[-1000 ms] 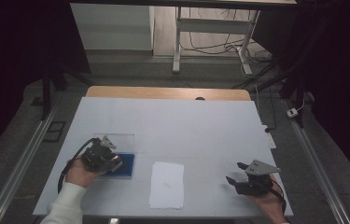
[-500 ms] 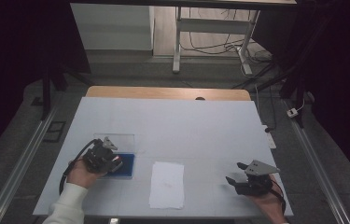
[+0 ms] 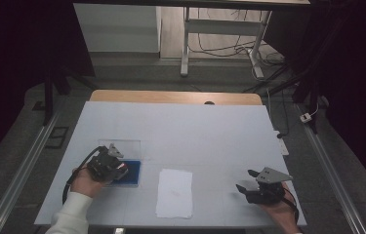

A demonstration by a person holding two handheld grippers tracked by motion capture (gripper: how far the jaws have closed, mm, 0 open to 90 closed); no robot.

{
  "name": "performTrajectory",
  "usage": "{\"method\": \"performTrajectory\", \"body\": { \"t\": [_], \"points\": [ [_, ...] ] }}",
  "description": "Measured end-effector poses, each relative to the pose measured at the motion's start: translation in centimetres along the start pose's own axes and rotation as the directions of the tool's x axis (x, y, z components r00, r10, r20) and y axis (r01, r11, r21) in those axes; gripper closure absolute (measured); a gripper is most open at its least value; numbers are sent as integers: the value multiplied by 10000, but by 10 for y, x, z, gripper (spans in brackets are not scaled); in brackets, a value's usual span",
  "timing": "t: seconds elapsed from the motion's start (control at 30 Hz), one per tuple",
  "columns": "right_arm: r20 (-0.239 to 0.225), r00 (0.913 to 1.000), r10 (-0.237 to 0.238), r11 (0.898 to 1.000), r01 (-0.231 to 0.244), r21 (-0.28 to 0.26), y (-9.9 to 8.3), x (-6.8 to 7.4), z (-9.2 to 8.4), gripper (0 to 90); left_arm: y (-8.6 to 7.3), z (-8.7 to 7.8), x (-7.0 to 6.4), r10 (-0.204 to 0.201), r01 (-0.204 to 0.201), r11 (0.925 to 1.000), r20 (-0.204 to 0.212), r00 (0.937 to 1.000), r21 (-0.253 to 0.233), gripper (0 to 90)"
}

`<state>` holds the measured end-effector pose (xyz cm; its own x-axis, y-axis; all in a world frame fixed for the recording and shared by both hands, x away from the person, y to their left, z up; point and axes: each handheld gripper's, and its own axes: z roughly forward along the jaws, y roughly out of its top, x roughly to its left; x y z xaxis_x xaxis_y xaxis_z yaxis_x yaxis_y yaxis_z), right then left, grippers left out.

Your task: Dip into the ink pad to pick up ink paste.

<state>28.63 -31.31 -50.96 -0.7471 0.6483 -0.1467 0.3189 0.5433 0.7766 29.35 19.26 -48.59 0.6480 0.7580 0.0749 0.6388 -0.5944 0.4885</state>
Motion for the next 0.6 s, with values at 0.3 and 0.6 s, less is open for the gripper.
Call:
{"method": "performTrajectory", "body": {
  "t": [0.3, 0.6],
  "points": [
    [41, 10000, -18, 10000, 18, 68, 0, 0, 0, 285, -1, 0, 3, -123, 124, 9999, 181, 9998, -68, 708],
    [7, 10000, 15, 10000, -15, -23, 0, -1, -1, 284, -2, 1, 4, -146, 149, 9998, 251, 9996, -137, 709]
  ]
}}
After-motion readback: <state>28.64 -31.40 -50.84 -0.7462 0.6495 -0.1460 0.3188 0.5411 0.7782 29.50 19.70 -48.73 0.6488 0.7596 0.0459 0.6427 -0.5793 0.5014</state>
